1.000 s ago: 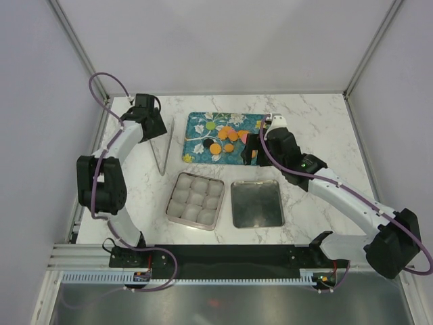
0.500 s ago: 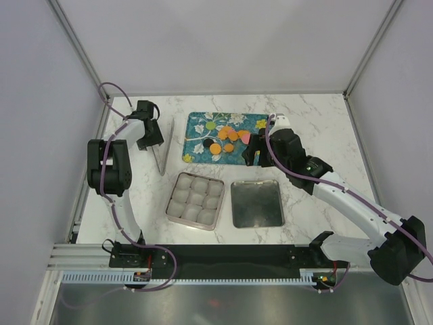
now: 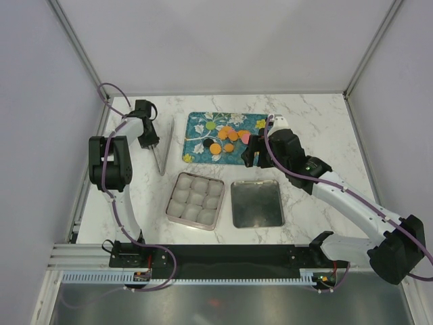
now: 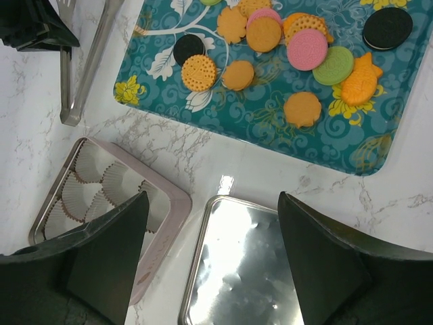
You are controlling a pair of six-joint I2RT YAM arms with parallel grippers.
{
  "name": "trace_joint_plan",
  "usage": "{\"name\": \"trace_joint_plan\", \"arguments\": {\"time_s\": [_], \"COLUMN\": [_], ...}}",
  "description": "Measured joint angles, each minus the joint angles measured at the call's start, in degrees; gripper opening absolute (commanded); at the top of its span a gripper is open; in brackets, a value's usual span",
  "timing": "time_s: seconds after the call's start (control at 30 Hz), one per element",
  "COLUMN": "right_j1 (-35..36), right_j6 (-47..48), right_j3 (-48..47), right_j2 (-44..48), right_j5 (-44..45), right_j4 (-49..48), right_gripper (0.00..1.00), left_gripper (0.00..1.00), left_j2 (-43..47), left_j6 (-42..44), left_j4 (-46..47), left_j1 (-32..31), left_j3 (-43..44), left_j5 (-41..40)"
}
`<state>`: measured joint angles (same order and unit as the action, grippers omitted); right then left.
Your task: Pack the cookies
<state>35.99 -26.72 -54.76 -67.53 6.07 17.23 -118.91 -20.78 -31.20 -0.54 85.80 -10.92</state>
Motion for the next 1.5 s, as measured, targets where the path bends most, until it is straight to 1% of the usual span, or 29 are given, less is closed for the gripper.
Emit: {"name": "trace_joint_plan", "arguments": {"time_s": [0.17, 0.23, 0.27, 0.3, 0.5, 0.6, 0.73, 0.87, 0.9, 1.0, 1.13, 1.2, 1.3, 1.33, 1.43, 1.5], "right_j1": [0.0, 0.0, 0.0, 0.0, 0.0, 0.0, 0.0, 0.0, 0.0, 0.0, 0.0, 0.0, 0.0, 0.0, 0.0, 0.0], "right_j6": [0.02, 0.02, 0.04, 0.04, 0.22, 0.28, 0.5, 0.68, 0.63, 0.33, -1.4, -2.86, -6.01, -7.19, -9.84, -10.97], "right_j3": [0.0, -0.02, -0.02, -0.02, -0.96, -2.86, -5.73, -9.03, -9.81, -10.91, -11.96, -12.72, -13.86, -14.03, -14.29, -14.29], "right_j2": [-0.57, -0.98, -1.22, -1.4, -2.27, -3.08, -4.11, -5.2, -5.46, -5.99, -6.58, -6.93, -7.58, -7.76, -8.26, -8.28], "right_j5": [-0.72, -1.36, -1.6, -1.95, -3.56, -4.39, -6.49, -10.1, -11.32, -16.24, -23.69, -27.74, -32.94, -34.36, -36.83, -37.33], "right_j4": [-0.02, -0.02, 0.02, 0.0, 0.44, 0.42, 0.39, -0.42, -0.87, -3.85, -9.25, -12.98, -19.76, -22.12, -27.15, -28.79], "right_gripper": [0.86, 0.85, 0.85, 0.86, 0.86, 0.86, 0.88, 0.92, 0.95, 0.98, 0.98, 0.98, 0.98, 0.98, 0.98, 0.98], "left_gripper": [0.28, 0.19, 0.13, 0.03, 0.02, 0.02, 0.02, 0.02, 0.02, 0.02, 0.02, 0.02, 0.02, 0.02, 0.02, 0.02], "left_j2": [-0.55, -0.72, -0.85, -0.96, -0.68, 1.55, 8.09, 16.61, 18.78, 25.79, 34.93, 38.12, 40.89, 41.31, 41.31, 41.31], "left_j6": [0.66, 0.76, 0.74, 0.81, 1.05, 1.05, 0.9, -0.66, -1.36, -5.68, -14.8, -18.16, -20.9, -24.09, -36.83, -43.43], "left_j4": [-0.42, -0.37, -0.26, -0.11, 0.04, -0.13, -0.15, 0.24, 0.57, 5.18, 16.68, 20.5, 23.08, 25.66, 41.83, 51.19], "left_j1": [0.15, 0.2, 0.2, 0.2, 0.2, 0.2, 0.2, 0.2, 0.2, 0.2, -0.42, -2.01, -5.9, -7.41, -10.91, -11.96], "left_j3": [1.07, 1.46, 1.7, 1.95, 2.38, 2.38, 2.38, 2.36, 2.29, -0.61, -10.21, -14.14, -18.47, -19.8, -23.26, -24.02], "left_j5": [0.7, 1.01, 1.09, 1.29, 4.48, 6.47, 9.94, 15.93, 18.1, 26.43, 37.68, 41.11, 44.15, 45.57, 49.88, 51.6]}}
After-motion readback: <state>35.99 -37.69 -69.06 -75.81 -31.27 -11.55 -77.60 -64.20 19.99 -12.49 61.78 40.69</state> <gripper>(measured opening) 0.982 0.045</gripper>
